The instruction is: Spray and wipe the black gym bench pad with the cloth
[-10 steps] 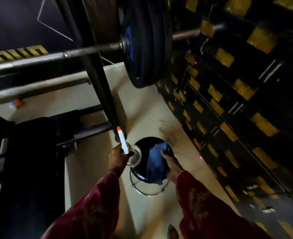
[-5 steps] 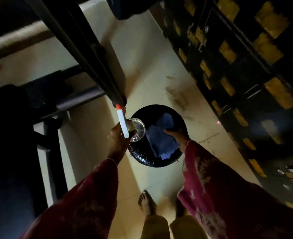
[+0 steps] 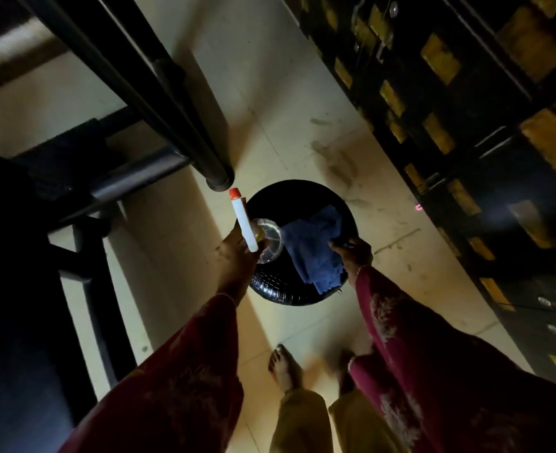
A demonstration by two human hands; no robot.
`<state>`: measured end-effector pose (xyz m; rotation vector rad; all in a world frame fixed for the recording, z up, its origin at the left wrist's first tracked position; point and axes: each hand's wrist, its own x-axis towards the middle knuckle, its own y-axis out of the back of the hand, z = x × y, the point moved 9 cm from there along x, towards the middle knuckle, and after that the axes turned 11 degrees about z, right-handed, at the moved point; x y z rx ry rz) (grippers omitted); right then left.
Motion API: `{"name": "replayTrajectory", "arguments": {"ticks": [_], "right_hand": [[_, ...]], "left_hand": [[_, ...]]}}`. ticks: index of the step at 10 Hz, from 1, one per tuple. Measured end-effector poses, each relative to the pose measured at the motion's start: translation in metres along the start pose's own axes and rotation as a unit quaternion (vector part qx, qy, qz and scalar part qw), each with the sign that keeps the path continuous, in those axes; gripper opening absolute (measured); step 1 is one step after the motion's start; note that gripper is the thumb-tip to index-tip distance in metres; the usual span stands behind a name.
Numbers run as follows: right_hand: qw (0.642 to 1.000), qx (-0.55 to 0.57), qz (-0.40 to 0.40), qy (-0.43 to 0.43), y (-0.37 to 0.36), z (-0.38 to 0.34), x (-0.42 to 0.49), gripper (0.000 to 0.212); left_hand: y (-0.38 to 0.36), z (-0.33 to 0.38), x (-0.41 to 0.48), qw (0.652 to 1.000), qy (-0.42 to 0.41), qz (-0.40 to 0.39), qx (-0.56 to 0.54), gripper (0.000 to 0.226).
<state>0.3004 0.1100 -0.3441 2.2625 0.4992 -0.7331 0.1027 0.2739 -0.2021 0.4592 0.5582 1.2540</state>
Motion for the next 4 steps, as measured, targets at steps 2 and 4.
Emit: {"name": "replayTrajectory", "arguments": {"ticks": [2, 4], "right_hand": [[0.993, 0.091, -0.039, -0.067, 0.017, -0.014, -0.030, 0.049], [0.987, 0.116, -0.103, -0.048, 0.053, -0.069, -0.102, 0.042]], "left_hand": [[-0.002, -0.015, -0.007, 0.998, 0.050, -0.028, -0.028, 0.064], [0.025, -0.018, -0.043, 0.982, 0.173, -0.075, -0.027, 0.065]]}}
